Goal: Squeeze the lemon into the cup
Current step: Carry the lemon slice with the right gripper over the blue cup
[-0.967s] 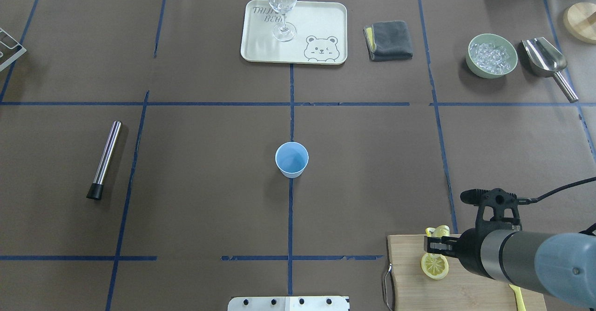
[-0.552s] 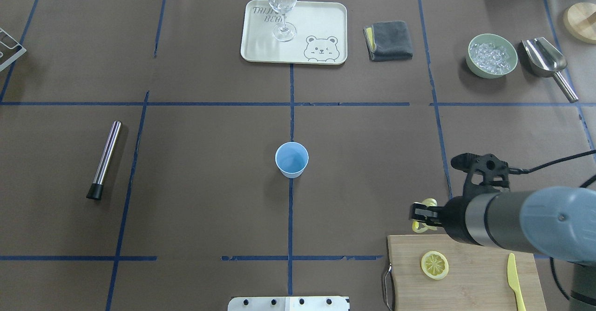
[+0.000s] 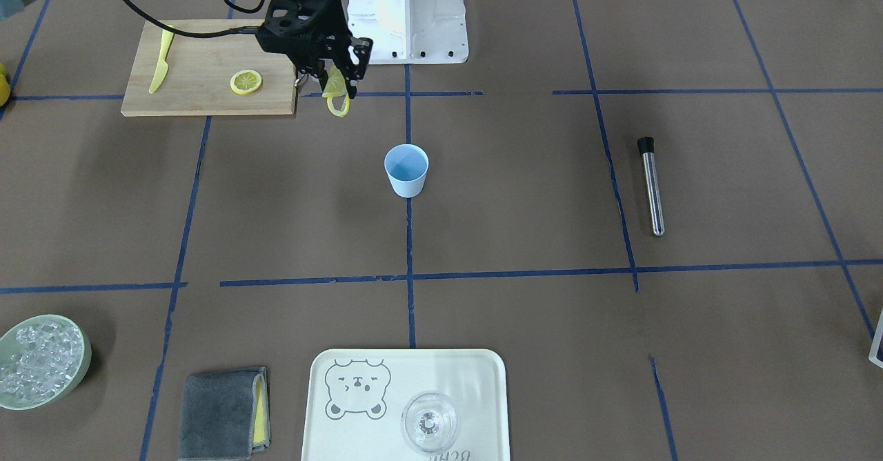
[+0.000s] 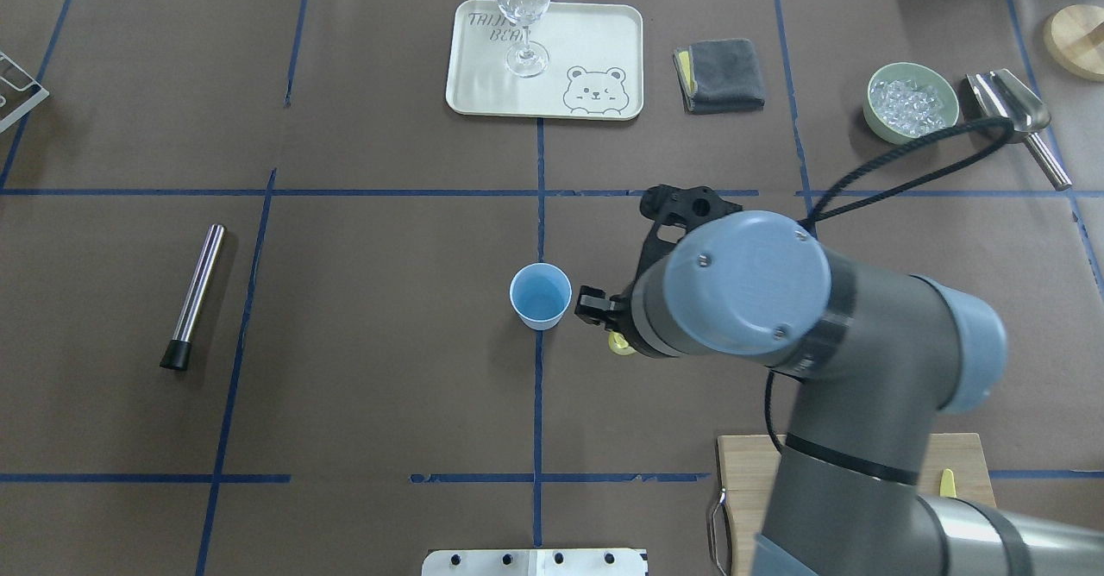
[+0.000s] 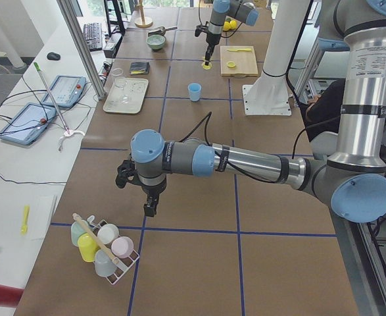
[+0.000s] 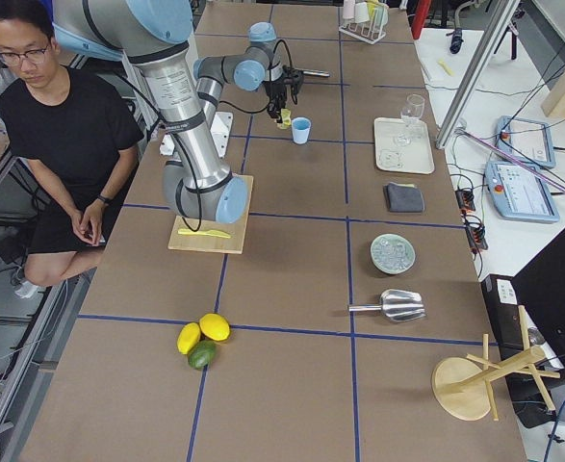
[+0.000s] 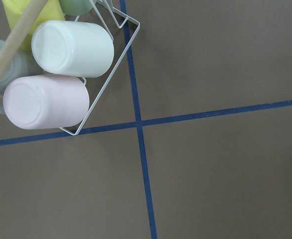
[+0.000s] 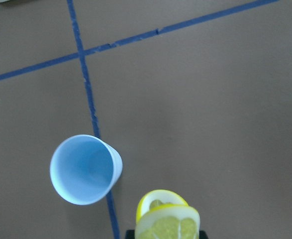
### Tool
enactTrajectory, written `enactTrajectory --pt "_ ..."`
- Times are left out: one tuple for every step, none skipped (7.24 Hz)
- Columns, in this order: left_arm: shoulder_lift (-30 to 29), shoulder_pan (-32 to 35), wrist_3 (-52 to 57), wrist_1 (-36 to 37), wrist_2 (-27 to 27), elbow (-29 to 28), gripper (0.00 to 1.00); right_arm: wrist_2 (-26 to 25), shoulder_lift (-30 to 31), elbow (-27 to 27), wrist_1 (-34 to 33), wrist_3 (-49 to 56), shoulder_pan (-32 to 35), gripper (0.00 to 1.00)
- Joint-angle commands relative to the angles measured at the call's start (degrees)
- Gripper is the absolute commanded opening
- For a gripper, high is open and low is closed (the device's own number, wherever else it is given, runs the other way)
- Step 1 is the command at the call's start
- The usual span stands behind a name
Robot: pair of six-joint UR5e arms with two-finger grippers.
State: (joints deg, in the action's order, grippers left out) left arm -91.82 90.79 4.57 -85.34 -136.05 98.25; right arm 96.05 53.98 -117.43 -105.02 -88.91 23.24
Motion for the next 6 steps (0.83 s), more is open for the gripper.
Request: enactTrajectory --pt "-0.02 0.00 -0.09 0.00 0.00 0.19 1.00 -1.39 -12.35 14.35 -0.27 -0.12 1.36 0.46" --pt "-0.02 0.00 -0.09 0.00 0.00 0.10 1.00 -1.39 -15.63 19.99 3.30 -0.12 1.89 0.45" --pt "-0.02 0.00 -0.09 0.00 0.00 0.10 1.00 -1.39 -17.58 24.66 5.51 -0.12 2.15 0.45" --pt "-0.02 0.00 -0.09 0.00 0.00 0.10 1.00 -1.30 -17.60 25.40 5.53 0.06 2.16 0.45" --pt "-0.20 0.00 -0.09 0.00 0.00 -0.16 1.00 -0.95 -17.16 25.24 5.18 -0.03 2.07 0.45" --pt "-0.63 -0.09 -0.09 0.00 0.00 -0.42 1.00 -0.69 -16.90 24.97 3.61 -0.03 2.07 0.45"
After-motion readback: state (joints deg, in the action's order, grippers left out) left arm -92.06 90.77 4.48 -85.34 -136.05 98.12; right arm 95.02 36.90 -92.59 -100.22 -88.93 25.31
